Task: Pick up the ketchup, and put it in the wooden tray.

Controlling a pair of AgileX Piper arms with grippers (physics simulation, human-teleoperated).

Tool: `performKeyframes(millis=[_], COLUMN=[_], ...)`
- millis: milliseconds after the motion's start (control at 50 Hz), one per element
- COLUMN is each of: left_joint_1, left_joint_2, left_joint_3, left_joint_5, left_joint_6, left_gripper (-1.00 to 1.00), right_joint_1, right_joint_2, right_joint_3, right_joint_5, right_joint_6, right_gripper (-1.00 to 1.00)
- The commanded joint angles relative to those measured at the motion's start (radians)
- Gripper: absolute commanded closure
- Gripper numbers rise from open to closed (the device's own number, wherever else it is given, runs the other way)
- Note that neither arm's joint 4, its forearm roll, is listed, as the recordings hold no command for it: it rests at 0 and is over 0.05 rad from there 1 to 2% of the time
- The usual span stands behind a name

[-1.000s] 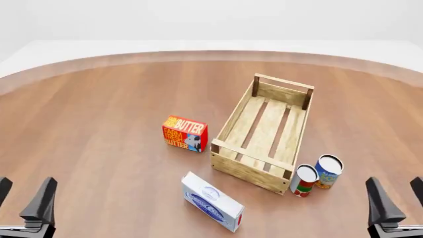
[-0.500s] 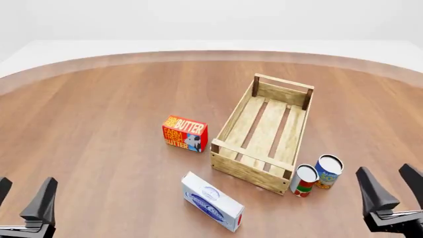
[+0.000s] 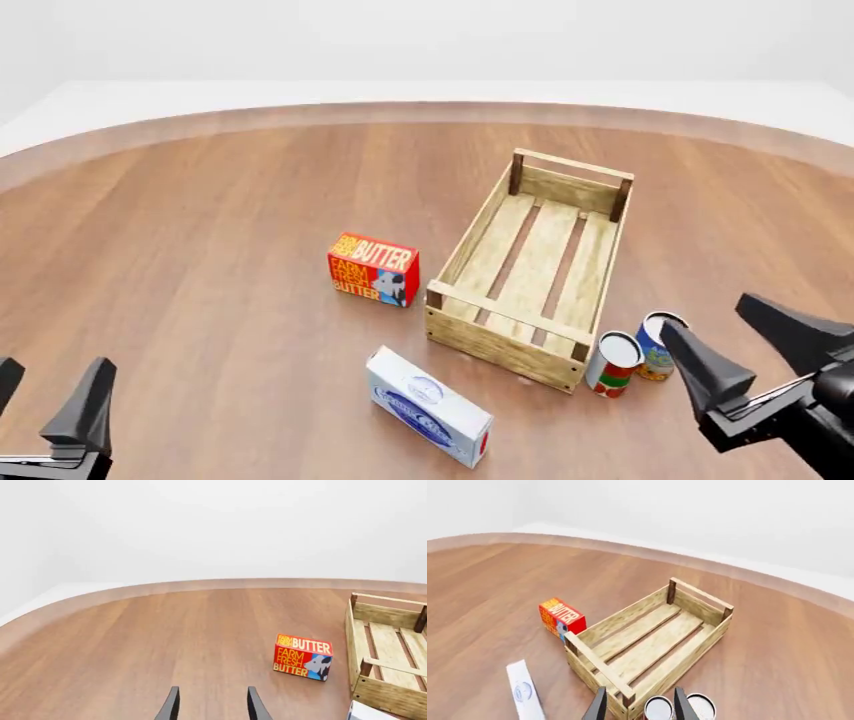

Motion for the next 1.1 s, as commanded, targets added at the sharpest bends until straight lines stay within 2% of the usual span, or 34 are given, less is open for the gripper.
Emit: performKeyframes(millis=[20, 320, 520, 1100], left_joint_1=[0.0, 0.0, 0.0, 0.0], left_joint_2=[0.0, 0.0, 0.0, 0.0], left_joint_3=[0.0, 0.0, 0.0, 0.0], left_joint_5=[0.0, 0.0, 0.0, 0.0], left_joint_6=[0.0, 0.0, 0.0, 0.0], left_gripper=[-1.0, -1.0, -1.0, -1.0], right_joint_1=[0.144, 0.265, 0.363, 0.574], right_joint_2=[0.101, 0.242, 0.395, 0.777], right_joint_3=[-0.08, -0.145, -0.181, -0.3], right_joint_5=[0.012, -0.042, -0.127, -0.315], right_joint_6=[-0.014, -0.021, -0.022, -0.034], right_gripper=[-1.0, -1.0, -1.0, -1.0])
